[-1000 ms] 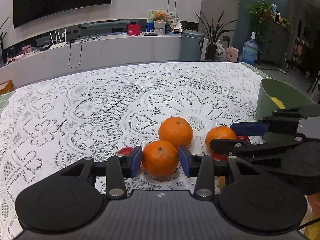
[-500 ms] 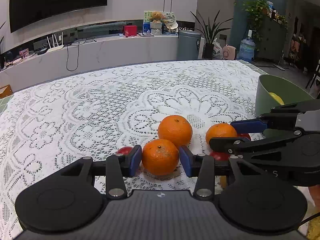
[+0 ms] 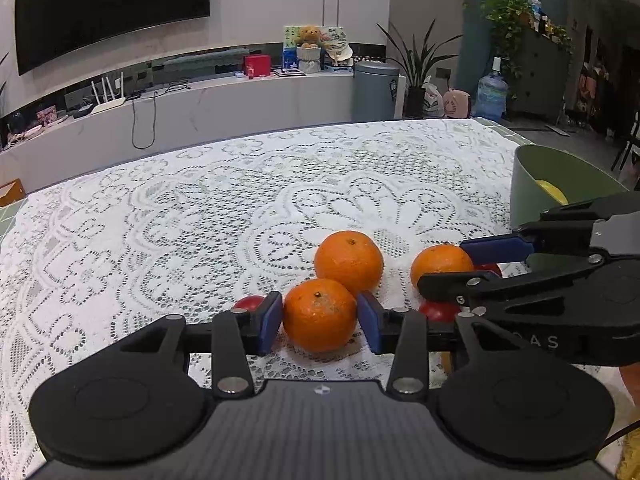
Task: Organize fruits
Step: 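Carry both held mandarins over the green colander with both tools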
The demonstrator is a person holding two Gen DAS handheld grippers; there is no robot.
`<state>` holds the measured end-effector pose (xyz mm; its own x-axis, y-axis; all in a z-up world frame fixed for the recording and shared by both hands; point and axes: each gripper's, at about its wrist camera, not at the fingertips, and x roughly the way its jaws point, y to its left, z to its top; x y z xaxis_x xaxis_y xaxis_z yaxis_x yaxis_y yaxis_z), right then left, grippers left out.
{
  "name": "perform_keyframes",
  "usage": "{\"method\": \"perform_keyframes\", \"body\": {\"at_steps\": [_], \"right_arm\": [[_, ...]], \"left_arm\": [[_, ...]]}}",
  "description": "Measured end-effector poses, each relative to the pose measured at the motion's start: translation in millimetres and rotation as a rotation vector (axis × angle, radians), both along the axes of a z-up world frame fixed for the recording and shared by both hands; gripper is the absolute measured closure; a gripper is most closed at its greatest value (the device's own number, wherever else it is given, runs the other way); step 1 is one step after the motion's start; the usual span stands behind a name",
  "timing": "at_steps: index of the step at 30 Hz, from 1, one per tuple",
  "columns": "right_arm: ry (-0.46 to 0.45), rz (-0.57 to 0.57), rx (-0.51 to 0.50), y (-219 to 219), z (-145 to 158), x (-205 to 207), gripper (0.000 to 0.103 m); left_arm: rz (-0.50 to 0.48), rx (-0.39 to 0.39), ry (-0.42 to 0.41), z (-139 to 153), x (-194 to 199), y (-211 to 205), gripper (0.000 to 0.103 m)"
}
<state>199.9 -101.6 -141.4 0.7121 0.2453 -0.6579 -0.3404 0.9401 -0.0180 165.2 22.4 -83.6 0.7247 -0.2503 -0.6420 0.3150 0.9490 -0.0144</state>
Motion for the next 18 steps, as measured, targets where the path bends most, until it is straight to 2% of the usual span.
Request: {"method": "perform_keyframes", "body": {"at_steps": [11, 18], "right_arm": [[-0.032, -0.001, -0.018, 1.6, -0.3, -4.7, 0.065], [-0.141, -0.014, -0.047, 3.1, 9.4, -17.4, 0.065]], "left_arm": [[0.024, -0.007, -0.011, 1.9, -1.5, -1.6, 0.059], [0.072, -0.033, -0.069, 18.2, -8.1, 2.1, 0.06]]}}
